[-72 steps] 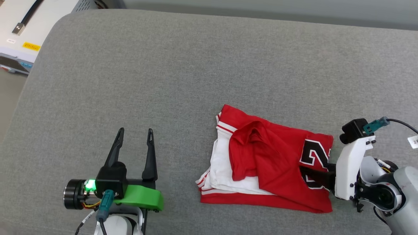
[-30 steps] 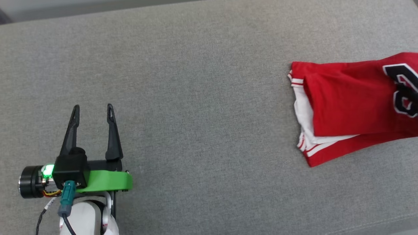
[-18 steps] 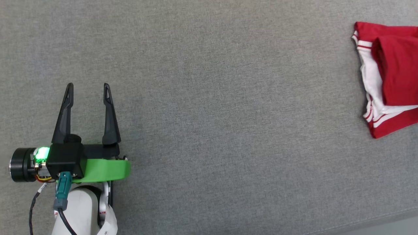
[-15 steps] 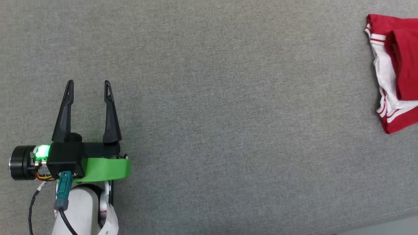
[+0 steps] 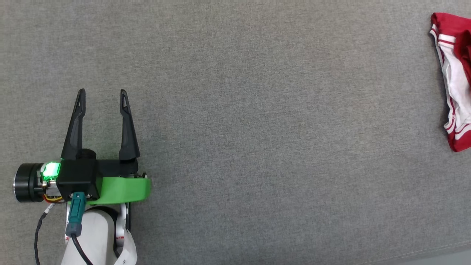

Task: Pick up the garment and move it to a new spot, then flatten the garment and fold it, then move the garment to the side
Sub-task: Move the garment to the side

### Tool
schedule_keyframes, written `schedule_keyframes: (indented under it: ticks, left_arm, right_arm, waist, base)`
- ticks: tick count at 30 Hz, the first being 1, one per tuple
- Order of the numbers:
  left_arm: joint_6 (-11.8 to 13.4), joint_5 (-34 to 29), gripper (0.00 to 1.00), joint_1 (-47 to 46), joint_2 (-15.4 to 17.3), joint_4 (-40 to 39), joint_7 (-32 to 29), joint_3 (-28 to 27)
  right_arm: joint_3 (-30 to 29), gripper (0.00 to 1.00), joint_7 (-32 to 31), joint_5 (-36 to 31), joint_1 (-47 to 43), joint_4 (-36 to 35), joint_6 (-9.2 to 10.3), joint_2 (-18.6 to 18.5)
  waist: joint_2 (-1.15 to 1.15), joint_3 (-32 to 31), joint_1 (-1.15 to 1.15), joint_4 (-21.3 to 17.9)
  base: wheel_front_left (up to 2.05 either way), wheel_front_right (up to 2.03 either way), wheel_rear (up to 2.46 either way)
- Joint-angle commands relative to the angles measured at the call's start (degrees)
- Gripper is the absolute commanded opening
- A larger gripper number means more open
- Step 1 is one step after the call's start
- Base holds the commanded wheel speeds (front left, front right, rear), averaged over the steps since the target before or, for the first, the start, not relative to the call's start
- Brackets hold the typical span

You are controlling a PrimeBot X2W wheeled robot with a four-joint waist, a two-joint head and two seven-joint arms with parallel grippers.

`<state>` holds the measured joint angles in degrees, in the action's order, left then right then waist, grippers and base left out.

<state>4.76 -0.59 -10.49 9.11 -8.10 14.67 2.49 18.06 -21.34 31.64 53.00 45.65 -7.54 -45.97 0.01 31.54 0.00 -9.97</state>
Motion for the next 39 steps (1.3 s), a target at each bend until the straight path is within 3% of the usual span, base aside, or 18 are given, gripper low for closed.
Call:
schedule_keyframes:
  ticks: [1, 3, 9, 17, 31, 39]
  left_arm:
    - [0.4, 0.0, 1.00, -0.3, 0.0, 0.3, 0.3, 0.2]
    - [0.5, 0.2, 1.00, 0.2, -0.2, 0.7, 0.3, 0.4]
    - [0.9, 1.5, 1.00, 3.1, -0.9, 2.1, 0.3, 0.5]
    - [1.1, 3.1, 1.00, 6.8, -1.9, 3.1, 0.3, 0.2]
    - [0.6, 3.6, 1.00, 8.7, -2.9, 5.7, 0.3, 1.3]
    - [0.4, 4.4, 1.00, 10.7, -3.3, 7.4, 0.3, 0.9]
  right_arm:
    - [-0.3, 1.00, 1.7, -1.1, 1.1, 0.3, 0.05, 0.1]
    - [-0.5, 1.00, 3.3, -1.5, 0.9, 0.6, 0.05, 0.3]
    - [-3.0, 1.00, 19.7, -7.9, -0.2, -3.2, 0.05, 0.9]
    - [-8.9, 1.00, 34.5, -14.8, -4.4, -9.9, 0.05, 9.1]
    - [-13.3, 1.00, 36.3, -19.4, -23.2, -32.4, 0.05, 25.3]
    - [-13.4, 1.00, 36.3, -19.4, -35.9, -37.5, 0.05, 30.7]
  waist:
    - [-0.01, -1.6, 0.00, 0.4]
    - [-0.01, -2.9, 0.00, 0.7]
    - [-0.01, -9.0, 0.00, 2.4]
    - [-0.01, -15.2, 0.00, 5.1]
    - [-0.01, -21.8, 0.00, 10.3]
    - [-0.01, -24.8, 0.00, 11.5]
  base:
    - [0.00, 0.00, 0.00]
    - [0.00, 0.00, 0.00]
    - [0.00, 0.00, 0.00]
    - [0.00, 0.00, 0.00]
    - [0.00, 0.00, 0.00]
    - [0.00, 0.00, 0.00]
